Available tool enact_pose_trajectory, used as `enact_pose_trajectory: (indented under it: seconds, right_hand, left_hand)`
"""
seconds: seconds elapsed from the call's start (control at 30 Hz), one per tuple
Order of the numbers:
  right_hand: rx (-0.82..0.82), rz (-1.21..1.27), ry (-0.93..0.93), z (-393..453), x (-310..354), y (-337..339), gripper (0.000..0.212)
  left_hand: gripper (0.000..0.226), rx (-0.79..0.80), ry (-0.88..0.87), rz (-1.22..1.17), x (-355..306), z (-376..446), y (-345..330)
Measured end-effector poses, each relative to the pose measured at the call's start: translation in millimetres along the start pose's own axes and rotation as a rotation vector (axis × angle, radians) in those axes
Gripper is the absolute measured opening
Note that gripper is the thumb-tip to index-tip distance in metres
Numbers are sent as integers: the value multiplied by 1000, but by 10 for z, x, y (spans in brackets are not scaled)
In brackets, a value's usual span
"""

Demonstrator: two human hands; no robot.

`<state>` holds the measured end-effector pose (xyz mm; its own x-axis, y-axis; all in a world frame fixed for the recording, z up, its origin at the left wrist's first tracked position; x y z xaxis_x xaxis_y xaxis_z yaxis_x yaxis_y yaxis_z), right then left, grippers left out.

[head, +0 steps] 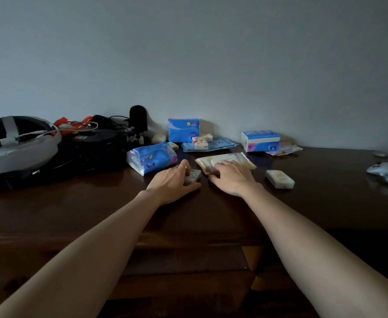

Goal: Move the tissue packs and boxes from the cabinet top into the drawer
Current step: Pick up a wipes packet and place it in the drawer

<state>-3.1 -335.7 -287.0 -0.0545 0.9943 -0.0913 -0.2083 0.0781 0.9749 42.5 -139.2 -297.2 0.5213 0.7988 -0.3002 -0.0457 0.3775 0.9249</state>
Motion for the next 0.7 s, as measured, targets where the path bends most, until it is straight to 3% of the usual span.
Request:
enact_pose_trajectory:
  seconds: [0.07,0.17,0.23,0.3,0.4,0.47,0.57,0.6,0.63,0.7]
  right_hand:
    - [-29,-22,48,-185,102,93,32]
    - [-108,-70,112,-520,283,209,43]
    - [-200,-86,130,-800,447,269,48]
    - [-234,-25,142,-1094,668,263,63]
    - [-203,27,135,-1507,1007,223,83]
    - [-294,-55,185,-1805,1208,196,61]
    - [-647,-55,244,-2313,1455,106,12]
    - [-734,-47,277,-2499,1543,15,7]
    - [-797,-41,324,-2675,1638,-100,15]
    - [-814,19,412,-3023,1840,-446,25]
  left_hand:
    - [41,-38,44,-48,-18,-124,29]
    - [38,-61,79,-98,-5,-372,36]
    - [49,-54,72,-107,-34,-602,59]
    - [66,-55,56,-119,-85,-885,88]
    - [63,-169,4,-171,-106,-1404,130]
    - [55,-279,-46,-275,-25,-1804,128]
    - [52,-405,-4,-516,184,-2458,7]
    - [53,-425,44,-589,258,-2669,-73]
    - [52,-427,101,-657,333,-2853,-171]
    - [48,-377,251,-757,564,-3207,-489]
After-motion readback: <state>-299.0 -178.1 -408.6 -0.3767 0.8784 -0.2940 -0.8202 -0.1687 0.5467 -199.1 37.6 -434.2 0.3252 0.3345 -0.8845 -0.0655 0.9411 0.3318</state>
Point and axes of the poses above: each hand's wrist, its own z-axis towards the middle knuckle, its own y-axis out of the back of the hand, x = y × z, the point moved 3 cm from there along z, towards the middle knuckle, and after that the axes turned 12 degrees about y, right-handed, at the moved point
